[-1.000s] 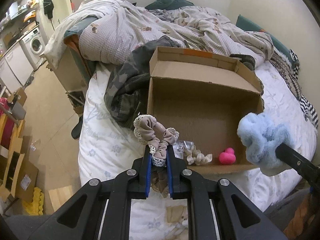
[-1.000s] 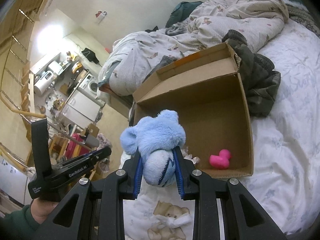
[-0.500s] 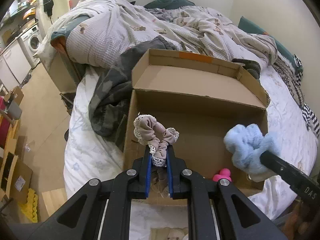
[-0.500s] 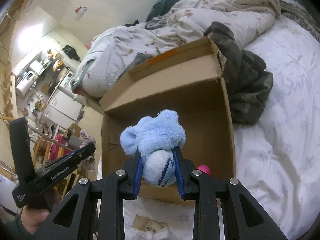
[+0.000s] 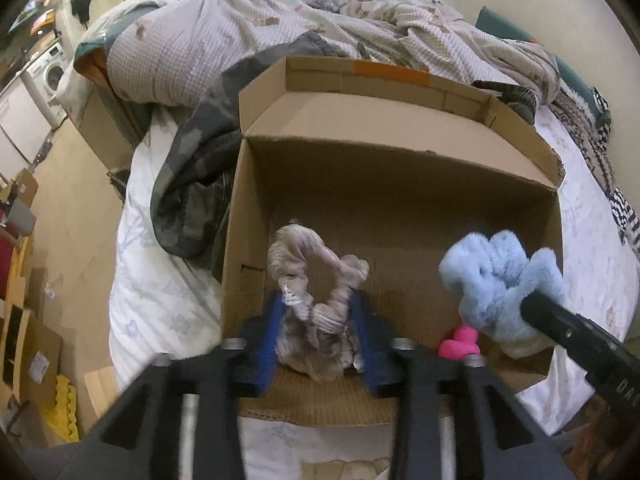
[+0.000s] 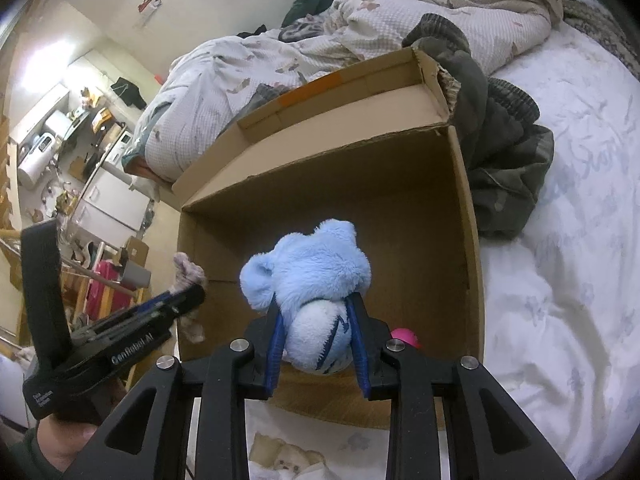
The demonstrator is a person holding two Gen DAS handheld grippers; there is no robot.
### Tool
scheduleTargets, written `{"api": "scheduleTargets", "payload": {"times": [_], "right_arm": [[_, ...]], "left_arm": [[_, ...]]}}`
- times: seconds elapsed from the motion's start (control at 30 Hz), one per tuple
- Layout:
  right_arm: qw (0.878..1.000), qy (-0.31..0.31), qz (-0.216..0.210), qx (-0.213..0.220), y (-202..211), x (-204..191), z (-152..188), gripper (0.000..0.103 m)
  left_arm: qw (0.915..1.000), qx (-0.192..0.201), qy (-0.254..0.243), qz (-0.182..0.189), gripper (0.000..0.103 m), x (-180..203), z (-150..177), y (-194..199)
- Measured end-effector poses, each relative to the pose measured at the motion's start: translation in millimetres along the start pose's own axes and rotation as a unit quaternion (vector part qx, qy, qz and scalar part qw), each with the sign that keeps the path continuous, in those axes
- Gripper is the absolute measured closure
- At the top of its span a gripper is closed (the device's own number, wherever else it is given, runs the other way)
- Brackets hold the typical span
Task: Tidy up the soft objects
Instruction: 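Carry the scrunchie and plush into the box and open both tools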
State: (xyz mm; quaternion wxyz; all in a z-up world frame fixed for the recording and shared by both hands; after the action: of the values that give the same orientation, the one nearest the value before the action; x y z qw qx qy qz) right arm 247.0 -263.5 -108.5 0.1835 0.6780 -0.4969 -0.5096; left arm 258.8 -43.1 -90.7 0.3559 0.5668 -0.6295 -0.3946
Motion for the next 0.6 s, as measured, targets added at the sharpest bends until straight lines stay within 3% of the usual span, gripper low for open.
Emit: {"api": "scheduleTargets", "payload": {"times": [0.03, 0.07, 0.17, 0.23, 0.27, 0.6], "right_arm": [[1.0, -0.007, -0.005, 0.002, 0, 1, -1, 0.07], [1.0, -0.016, -0.007, 0.004, 0, 3, -1, 0.07], [1.0, -0.029, -0.006, 0.009, 1, 8, -3, 0.058], [0.999, -0.041, -0.015, 0.012, 3, 10, -3, 0.034], [0.999, -0.046, -0.016, 0.015, 5, 11, -4, 0.028], [0.999, -0.042, -0.006, 0.013, 8, 10, 0, 0.027]], "left_arm": [[1.0, 0.003, 0.001, -0.003, 0.042, -1, 1, 1], [0.9999, 0.008, 0.002, -0.007, 0.034, -1, 2, 2], [0.9999, 0.01, 0.001, -0.009, 0.033, -2, 6, 2], [0.9999, 0.005, 0.005, -0.008, 0.033, -4, 9, 1], [0.9999, 0.004, 0.007, -0.007, 0.033, -5, 9, 0], [0.9997, 0.01, 0.018, -0.009, 0.033, -13, 12, 12]]}}
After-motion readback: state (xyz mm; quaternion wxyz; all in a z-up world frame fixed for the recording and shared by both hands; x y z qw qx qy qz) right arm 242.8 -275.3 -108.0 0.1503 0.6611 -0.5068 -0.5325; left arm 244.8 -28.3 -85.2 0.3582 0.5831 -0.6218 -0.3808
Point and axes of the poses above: each gripper's, at about its wrist camera, not at the fingertips, and y roughly against the way its jaws point, x to its right, z to its underside, the point moved 5 cm from there along -y, roughly the way its jaws point, and after that the axes turned 5 degrees about -y, right-handed, at the moved point
